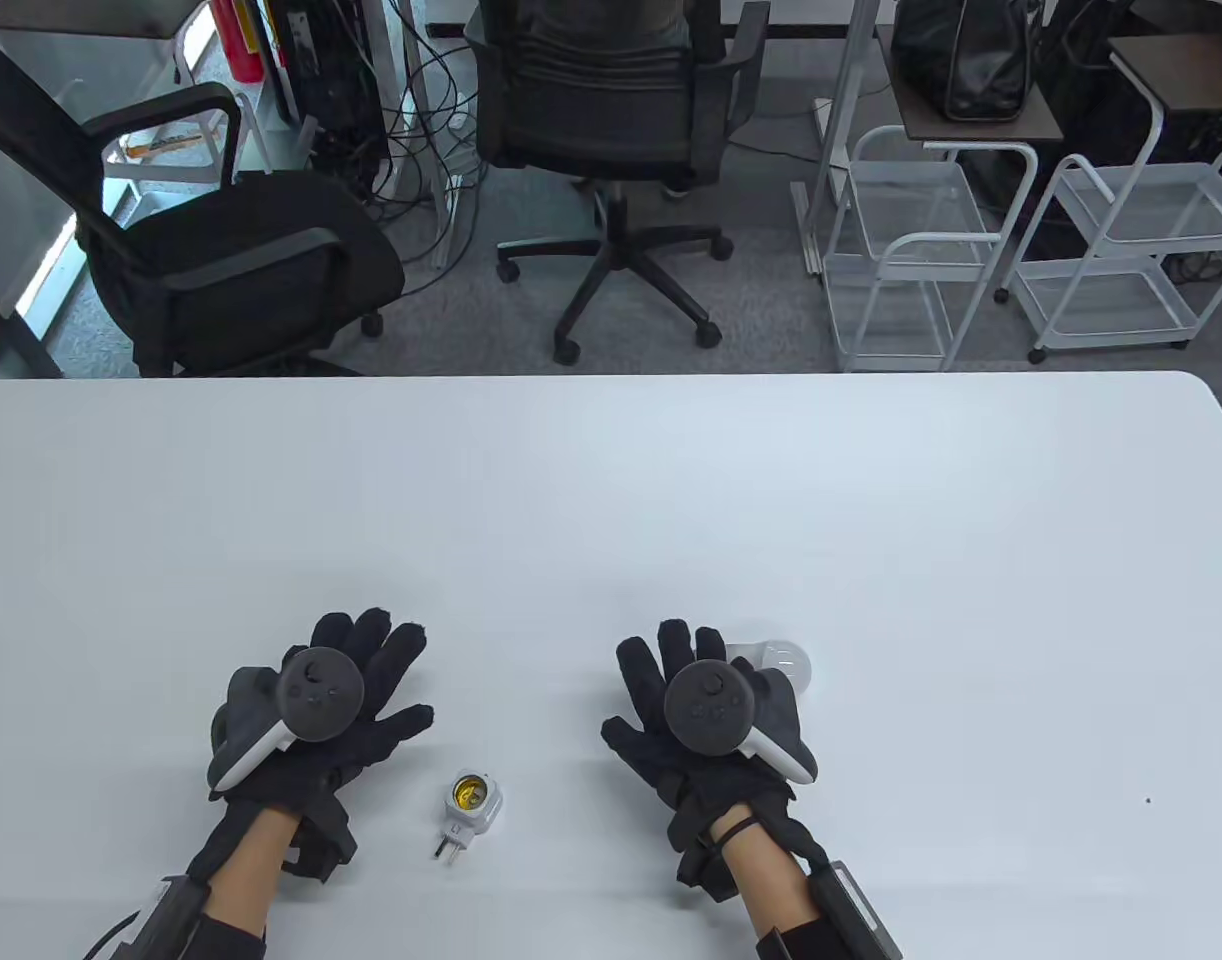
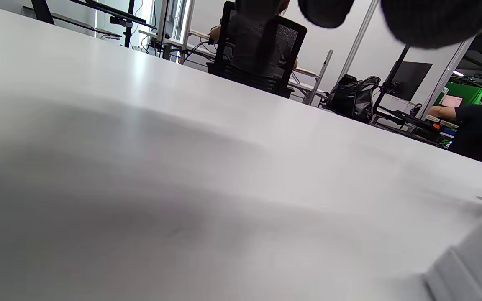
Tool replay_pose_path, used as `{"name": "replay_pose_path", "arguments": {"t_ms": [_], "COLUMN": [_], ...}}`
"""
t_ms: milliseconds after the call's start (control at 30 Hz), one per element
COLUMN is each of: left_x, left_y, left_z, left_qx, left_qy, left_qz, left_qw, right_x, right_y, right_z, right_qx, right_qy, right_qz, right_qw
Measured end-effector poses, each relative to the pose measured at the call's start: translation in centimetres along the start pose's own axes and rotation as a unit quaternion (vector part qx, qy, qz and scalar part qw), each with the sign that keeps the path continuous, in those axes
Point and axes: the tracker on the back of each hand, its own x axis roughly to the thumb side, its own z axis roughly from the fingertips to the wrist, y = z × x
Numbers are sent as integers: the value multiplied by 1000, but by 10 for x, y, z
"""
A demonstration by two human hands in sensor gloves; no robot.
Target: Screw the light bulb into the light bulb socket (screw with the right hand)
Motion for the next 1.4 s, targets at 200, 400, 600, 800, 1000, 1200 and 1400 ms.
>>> {"name": "replay_pose_path", "arguments": {"t_ms": [200,400,600,800,1000,1200,1400], "left_x": [1,-1,-14,-5,23,32,30], "left_y": [-1,-3,-8,-19,-42,-57,-61], "left_z": [-1,-1,-4,-7,-8,-9,-12], "left_qx": [-1,-5,-50,-168,-250,-266,-250], "left_qy": [-5,-5,-19,-110,-147,-135,-115], "left_qz": [-4,12,136,185,98,67,73], "left_qw": [1000,1000,989,962,952,952,959], "right_x": [0,-1,-1,-1,-1,-3,-3], "right_y": [0,0,0,1,0,-2,-2], "right_z": [0,0,0,-1,-1,0,0], "right_qx": [-2,-1,-1,3,2,-3,-4], "right_qy": [-1,-1,-3,-4,-6,-7,-7], "right_qz": [1,-5,-16,-29,-32,-38,-44], "right_qw": [1000,1000,1000,1000,999,999,999]}}
